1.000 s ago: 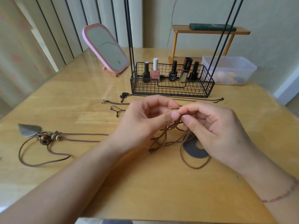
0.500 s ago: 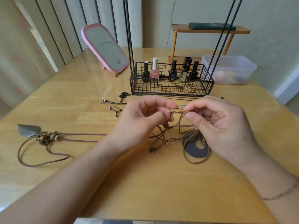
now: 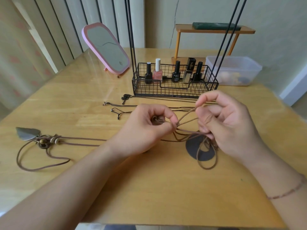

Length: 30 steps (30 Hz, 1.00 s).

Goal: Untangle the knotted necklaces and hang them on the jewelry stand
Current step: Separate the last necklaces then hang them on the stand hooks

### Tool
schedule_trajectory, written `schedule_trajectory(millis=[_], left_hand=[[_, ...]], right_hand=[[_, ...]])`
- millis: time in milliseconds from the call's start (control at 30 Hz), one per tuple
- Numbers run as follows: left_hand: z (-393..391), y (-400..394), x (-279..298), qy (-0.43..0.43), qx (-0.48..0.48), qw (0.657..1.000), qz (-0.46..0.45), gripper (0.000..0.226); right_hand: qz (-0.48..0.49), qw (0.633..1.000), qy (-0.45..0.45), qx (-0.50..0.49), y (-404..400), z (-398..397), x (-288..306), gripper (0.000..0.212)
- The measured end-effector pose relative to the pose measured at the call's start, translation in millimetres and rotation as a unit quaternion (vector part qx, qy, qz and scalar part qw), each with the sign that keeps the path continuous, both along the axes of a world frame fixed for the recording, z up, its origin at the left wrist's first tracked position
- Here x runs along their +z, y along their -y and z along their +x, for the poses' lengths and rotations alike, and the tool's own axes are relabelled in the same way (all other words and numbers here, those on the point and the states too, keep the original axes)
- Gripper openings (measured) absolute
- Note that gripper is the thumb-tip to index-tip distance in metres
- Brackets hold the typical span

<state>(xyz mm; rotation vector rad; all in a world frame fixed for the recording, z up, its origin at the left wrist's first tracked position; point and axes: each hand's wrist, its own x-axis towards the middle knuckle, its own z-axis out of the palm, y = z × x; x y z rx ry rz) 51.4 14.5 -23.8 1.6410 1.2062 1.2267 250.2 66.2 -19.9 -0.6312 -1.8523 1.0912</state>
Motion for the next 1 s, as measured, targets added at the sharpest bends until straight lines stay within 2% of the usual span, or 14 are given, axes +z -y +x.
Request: schedule_trajectory(millis=[133,233,300,400,500,567,600,667,767,800,867,967,1000], left_hand=[[-4,-2,3,0.025,0.062,0.998,0.016,0.019],[-6,-4,5,0.065,0.116,0.991,0.02,0.027],[-8,-6,5,0.069,0.132,0.988,0.033,0.029],[-9,-7,4,0.075,0.144,0.985,0.054,0.028],[-10,-9,5,0.097,0.166,0.979,0.072,0.028],[-12,-11,3,0.11,0.188,0.973,0.076,0.028],[-14,-13,3,0.115,0.199,0.97,0.079,0.027],[-19,-16,2,0.125,0.223,0.963,0.086,0.025],[-25,-18,2,0.147,0.253,0.951,0.096,0.025],[-26,-18,1,0.143,0.258,0.951,0.094,0.024],[-24,-19,-1,0.117,0.252,0.957,0.087,0.022],[-20,-19,-4,0.099,0.237,0.962,0.092,0.02],[-21,-19,-4,0.101,0.238,0.961,0.095,0.02]], right_hand=[[0.074,0.996,0.022,-0.035,-9,14,7,0.032],[0.084,0.995,0.04,-0.046,-18,27,9,0.038],[0.119,0.985,0.096,-0.079,-24,35,9,0.039],[0.17,0.952,0.184,-0.175,-28,40,9,0.034],[0.177,0.941,0.197,-0.211,-29,42,10,0.026],[0.133,0.972,0.131,-0.145,-30,46,11,0.02],[0.094,0.989,0.075,-0.089,-29,48,14,0.023],[0.017,0.999,-0.038,0.001,-28,52,20,0.033],[-0.095,0.976,-0.16,0.113,-30,62,24,0.03],[-0.138,0.956,-0.196,0.168,-33,65,25,0.027],[-0.233,0.891,-0.264,0.285,-38,69,22,0.018],[-0.215,0.906,-0.275,0.24,-47,83,30,0.022],[-0.219,0.9,-0.269,0.264,-51,88,29,0.023]])
